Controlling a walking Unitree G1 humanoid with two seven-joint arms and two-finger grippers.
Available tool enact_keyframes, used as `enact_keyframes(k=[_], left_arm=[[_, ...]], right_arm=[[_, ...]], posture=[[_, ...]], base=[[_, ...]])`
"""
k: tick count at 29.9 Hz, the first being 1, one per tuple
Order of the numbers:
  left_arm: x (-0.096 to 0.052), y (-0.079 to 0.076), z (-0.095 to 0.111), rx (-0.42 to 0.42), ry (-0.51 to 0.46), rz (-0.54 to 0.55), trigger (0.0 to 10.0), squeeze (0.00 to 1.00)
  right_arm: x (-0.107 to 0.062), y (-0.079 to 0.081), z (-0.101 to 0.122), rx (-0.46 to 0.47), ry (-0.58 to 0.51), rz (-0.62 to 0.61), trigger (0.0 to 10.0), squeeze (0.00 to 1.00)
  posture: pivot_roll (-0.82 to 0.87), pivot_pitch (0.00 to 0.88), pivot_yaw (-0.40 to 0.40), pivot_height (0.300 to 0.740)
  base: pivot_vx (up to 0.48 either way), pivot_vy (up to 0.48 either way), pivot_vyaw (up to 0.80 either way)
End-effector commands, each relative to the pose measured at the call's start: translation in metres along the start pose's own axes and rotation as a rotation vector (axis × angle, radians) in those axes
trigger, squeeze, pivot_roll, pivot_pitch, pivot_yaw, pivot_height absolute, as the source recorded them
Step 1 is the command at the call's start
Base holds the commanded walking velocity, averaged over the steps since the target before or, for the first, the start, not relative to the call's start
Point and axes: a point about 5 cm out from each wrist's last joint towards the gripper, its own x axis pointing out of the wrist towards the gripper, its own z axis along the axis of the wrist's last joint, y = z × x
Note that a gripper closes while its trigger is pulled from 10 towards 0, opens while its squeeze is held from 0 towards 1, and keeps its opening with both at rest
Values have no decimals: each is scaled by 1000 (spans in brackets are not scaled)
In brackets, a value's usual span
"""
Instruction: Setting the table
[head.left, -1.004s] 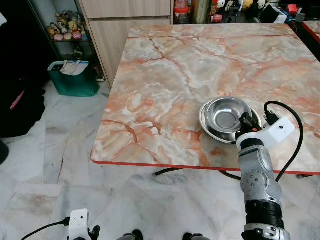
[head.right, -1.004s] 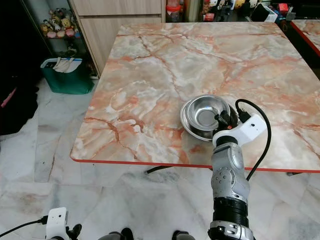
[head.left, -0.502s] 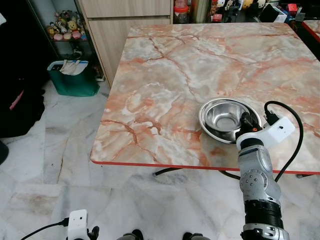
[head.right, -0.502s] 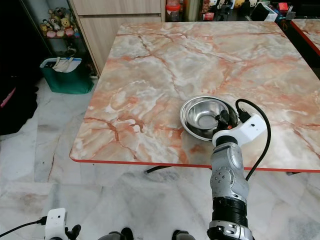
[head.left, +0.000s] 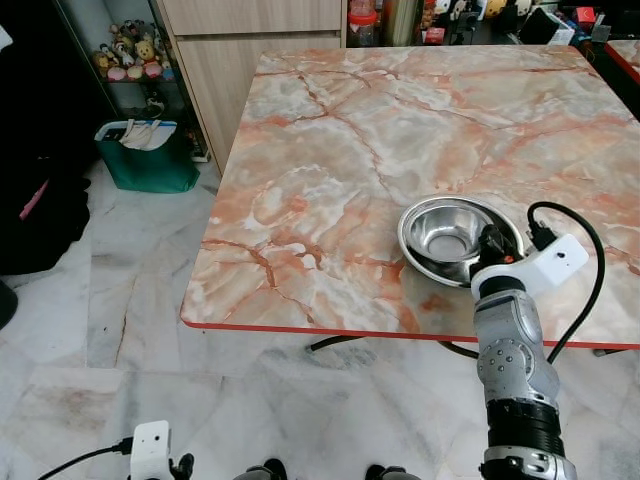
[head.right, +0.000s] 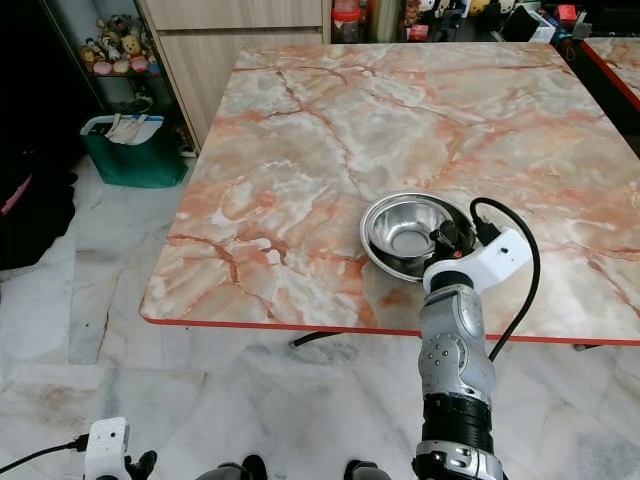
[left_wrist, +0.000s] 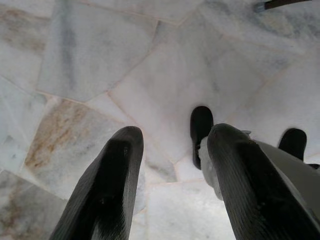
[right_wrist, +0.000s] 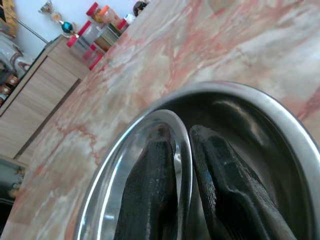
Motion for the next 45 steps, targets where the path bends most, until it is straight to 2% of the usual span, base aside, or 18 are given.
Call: enact_keyframes(k=[1,15,24,27,28,29,31,32,36,38,39,44,45], left_arm=[[-2,3,-5,-14,14,15,10000,0],[-1,2,-3,-24,4,11,10000,0],[-1,2,-2,-26,4,10,10000,0],[-1,2,-2,-24,4,12,10000,0],[-1,3,-2,-24,5,15,10000,0],[-1,4,-3,-25,6,17,10000,0],[-2,7,-4,-24,9,20,10000,0],[-3,9,-5,-23,12,22,10000,0],[-3,10,-5,-23,13,23,10000,0],[-5,14,-10,-9,32,20,10000,0],[-6,15,-12,-9,35,21,10000,0],[-8,18,-16,-3,43,23,10000,0],[-8,17,-17,10,49,13,10000,0]], right_arm=[[0,11,6,-3,-24,25,10000,0],[-8,21,19,3,-44,6,10000,0],[-13,18,18,-9,-28,-10,10000,0],[-13,22,16,-125,-35,47,10000,0],[-14,26,15,-220,-48,99,10000,0],[-14,29,15,-272,-56,127,10000,0],[-15,36,18,-302,-78,176,10000,0],[-15,41,19,-356,-97,207,10000,0],[-16,42,20,-377,-105,217,10000,0],[-17,54,20,-552,-145,322,10000,0],[-18,57,19,-578,-151,343,10000,0],[-17,61,19,-594,-162,370,10000,0],[-18,65,20,-638,-173,405,10000,0]], posture=[[-19,150,35,740],[-24,156,34,740],[-29,162,33,740],[-32,164,36,740],[-32,164,36,740],[-32,164,36,740],[-35,169,40,740],[-38,168,40,740],[-38,168,40,740],[-35,158,38,740],[-38,158,35,740],[-40,157,30,740],[-43,152,32,740]], base=[[0,0,0],[0,0,0],[0,0,0],[0,0,0],[0,0,0],[0,0,0],[0,0,0],[0,0,0],[0,0,0],[0,0,0],[0,0,0],[0,0,0],[0,0,0]])
